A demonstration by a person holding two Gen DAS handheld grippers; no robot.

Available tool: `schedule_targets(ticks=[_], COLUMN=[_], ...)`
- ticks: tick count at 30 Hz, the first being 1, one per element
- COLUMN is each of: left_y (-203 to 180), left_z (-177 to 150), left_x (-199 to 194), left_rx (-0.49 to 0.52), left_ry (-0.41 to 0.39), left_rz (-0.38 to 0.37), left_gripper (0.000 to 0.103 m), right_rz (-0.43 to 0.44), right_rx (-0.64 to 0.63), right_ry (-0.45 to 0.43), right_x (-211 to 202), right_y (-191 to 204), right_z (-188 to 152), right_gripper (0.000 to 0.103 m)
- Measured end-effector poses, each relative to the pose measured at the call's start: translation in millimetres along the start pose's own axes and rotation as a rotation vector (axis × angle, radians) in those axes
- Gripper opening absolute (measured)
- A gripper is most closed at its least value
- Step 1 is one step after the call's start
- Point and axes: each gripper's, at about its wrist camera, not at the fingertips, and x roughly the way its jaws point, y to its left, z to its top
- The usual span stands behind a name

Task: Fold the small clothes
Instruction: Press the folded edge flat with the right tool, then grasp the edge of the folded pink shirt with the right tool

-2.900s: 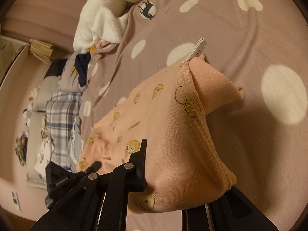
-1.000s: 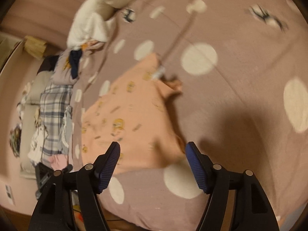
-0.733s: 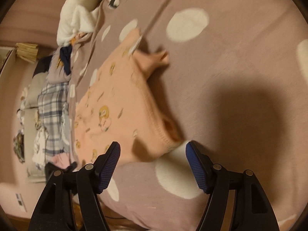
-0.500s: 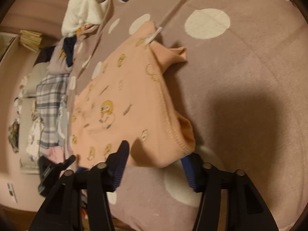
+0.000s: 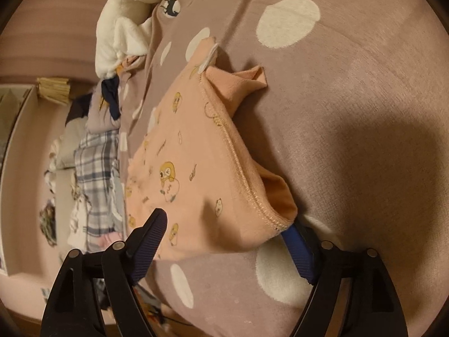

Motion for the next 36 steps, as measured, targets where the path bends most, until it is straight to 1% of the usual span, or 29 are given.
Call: schedule_targets(ticks=[4,6,7,9,11,13,17,19,23,25,29,31,33,35,36], left_y=[-5,-11,-16,-22,-24,-24,-23,-22,-23,-27,-35,-37,-39,-39,-38], left_z=[-2,-4,-7,-10,-13,-14,-14,-13,-13,-15,-20,-21,-20,-20,-20], left_x=[7,11,14,19,22,25,25,22,13,8,-3,-11,-17,-24,-26], left_rx=[0.033,0.081,0.13,0.196,0.231,0.245,0.249,0.245,0.199,0.198,0.192,0.193,0.202,0.209,0.211], left_ry=[-0.016,-0.022,-0.023,-0.031,-0.047,-0.064,-0.069,-0.06,-0.026,-0.004,0.028,0.026,0.013,0.0,-0.003], left_rz=[-0.01,0.007,0.031,0.072,0.095,0.108,0.1,0.067,-0.037,-0.073,-0.157,-0.182,-0.188,-0.187,-0.188], left_gripper=[0.098,0.102,0.102,0.102,0.102,0.103,0.102,0.102,0.102,0.102,0.102,0.102,0.102,0.102,0.102], right_rz=[0.017,-0.002,-0.017,-0.047,-0.052,-0.036,-0.001,0.003,0.002,0.004,0.045,0.065,0.08,0.081,0.067], right_rx=[0.019,0.01,0.001,-0.011,-0.008,0.005,0.025,0.033,0.046,0.04,0.058,0.081,0.104,0.119,0.135], right_ry=[-0.015,-0.019,-0.021,-0.026,-0.043,-0.063,-0.077,-0.071,-0.068,-0.067,-0.07,-0.075,-0.081,-0.094,-0.123], right_x=[6,10,12,15,16,15,14,14,15,17,21,24,24,25,23], right_y=[6,12,15,19,19,17,14,14,17,19,22,23,23,24,23], right_z=[2,2,2,2,2,2,3,4,6,5,7,9,11,12,12], right_gripper=[0.097,0.101,0.102,0.103,0.103,0.103,0.103,0.103,0.103,0.103,0.103,0.103,0.103,0.102,0.1])
